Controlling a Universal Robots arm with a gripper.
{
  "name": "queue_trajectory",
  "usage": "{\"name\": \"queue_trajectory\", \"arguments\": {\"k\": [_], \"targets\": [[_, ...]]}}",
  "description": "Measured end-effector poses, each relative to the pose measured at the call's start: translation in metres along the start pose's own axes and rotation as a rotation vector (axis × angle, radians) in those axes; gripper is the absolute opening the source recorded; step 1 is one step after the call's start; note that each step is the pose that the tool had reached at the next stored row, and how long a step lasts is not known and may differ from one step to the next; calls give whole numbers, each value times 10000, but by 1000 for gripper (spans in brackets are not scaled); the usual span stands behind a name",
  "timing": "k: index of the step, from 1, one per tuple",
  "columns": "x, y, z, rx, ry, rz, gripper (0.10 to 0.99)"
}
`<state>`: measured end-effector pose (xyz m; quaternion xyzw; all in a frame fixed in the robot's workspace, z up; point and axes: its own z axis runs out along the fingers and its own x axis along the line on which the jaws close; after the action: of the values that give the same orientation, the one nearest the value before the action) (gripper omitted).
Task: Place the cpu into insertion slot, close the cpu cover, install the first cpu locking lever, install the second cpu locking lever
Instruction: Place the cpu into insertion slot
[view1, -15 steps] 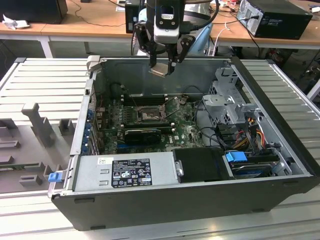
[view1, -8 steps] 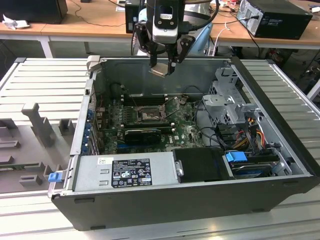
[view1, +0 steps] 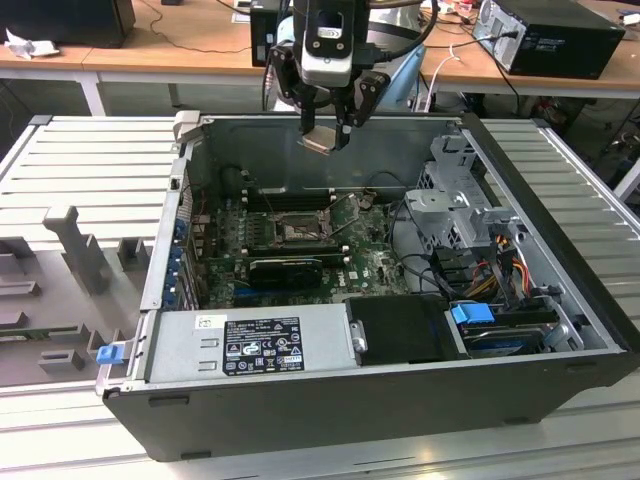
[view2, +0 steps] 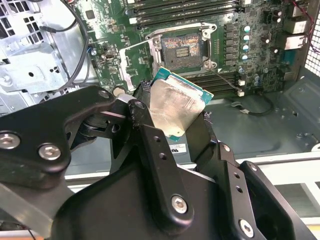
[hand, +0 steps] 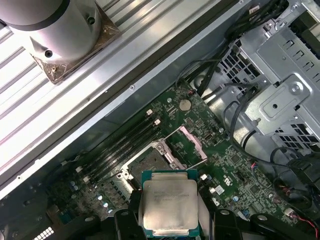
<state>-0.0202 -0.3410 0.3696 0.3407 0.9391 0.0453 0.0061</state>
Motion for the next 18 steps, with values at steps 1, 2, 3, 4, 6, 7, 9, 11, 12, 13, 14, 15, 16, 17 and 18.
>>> {"name": "queue_trajectory", "arguments": {"k": [1, 2, 3, 4, 6, 7, 9, 11, 12, 13, 14, 15, 16, 17, 18], "targets": [[0, 0, 0, -1, -4, 48, 525], [0, 0, 0, -3, -7, 77, 525], [0, 0, 0, -3, -10, 105, 525], [0, 0, 0, -3, -13, 140, 525], [0, 0, 0, -5, -20, 215, 525], [0, 0, 0, -6, -23, 259, 525], [0, 0, 1, -8, -35, 388, 525], [0, 0, 1, -10, -45, 503, 525], [0, 0, 2, -13, -53, 593, 525], [0, 0, 2, -13, -59, 659, 525], [0, 0, 2, -15, -65, 721, 525], [0, 0, 3, -17, -74, 821, 525], [0, 0, 3, -18, -80, 887, 525], [0, 0, 3, -19, -90, 999, 525], [0, 0, 3, -21, -94, 1046, 525]]}}
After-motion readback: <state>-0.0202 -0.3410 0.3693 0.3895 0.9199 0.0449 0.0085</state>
